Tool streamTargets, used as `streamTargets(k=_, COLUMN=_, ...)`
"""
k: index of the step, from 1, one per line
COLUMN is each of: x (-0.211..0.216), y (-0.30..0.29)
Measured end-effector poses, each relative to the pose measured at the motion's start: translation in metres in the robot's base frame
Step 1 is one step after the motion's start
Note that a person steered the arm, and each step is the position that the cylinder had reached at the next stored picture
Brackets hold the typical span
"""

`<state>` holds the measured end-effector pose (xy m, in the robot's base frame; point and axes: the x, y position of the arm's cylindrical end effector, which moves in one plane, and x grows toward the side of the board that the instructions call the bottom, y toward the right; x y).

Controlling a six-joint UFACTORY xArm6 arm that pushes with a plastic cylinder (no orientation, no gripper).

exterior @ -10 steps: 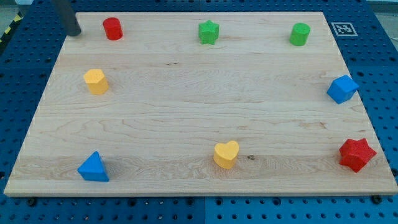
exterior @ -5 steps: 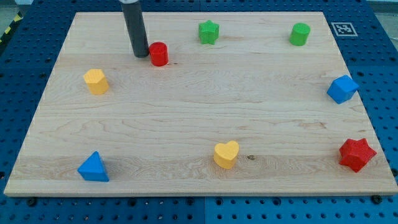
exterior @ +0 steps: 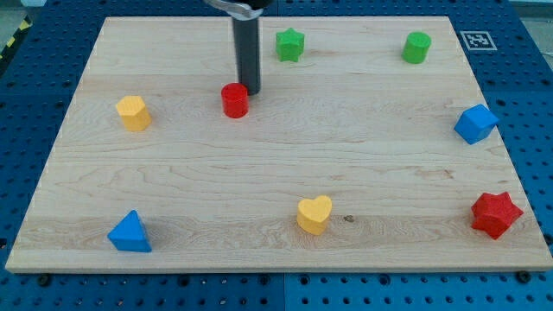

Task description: Slide the red circle towards the bottom right

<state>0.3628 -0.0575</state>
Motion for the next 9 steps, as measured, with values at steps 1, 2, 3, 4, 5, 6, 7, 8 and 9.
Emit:
streamTargets(k=1, x=0.015, y=-0.006)
streamTargets(k=2, x=0.003, y=-0.022)
streamTargets(k=3, x=0.011, y=-0.048)
streamTargets(k=4, x=0.054, y=-0.045)
streamTargets(k=5, x=0.086, y=0.019)
streamTargets(k=6, x=0.114, y=0.084)
streamTargets(k=7, x=0.119, y=0.083)
streamTargets(k=8, x=0.103, y=0.04)
streamTargets(k=9, x=0.065, y=0.028)
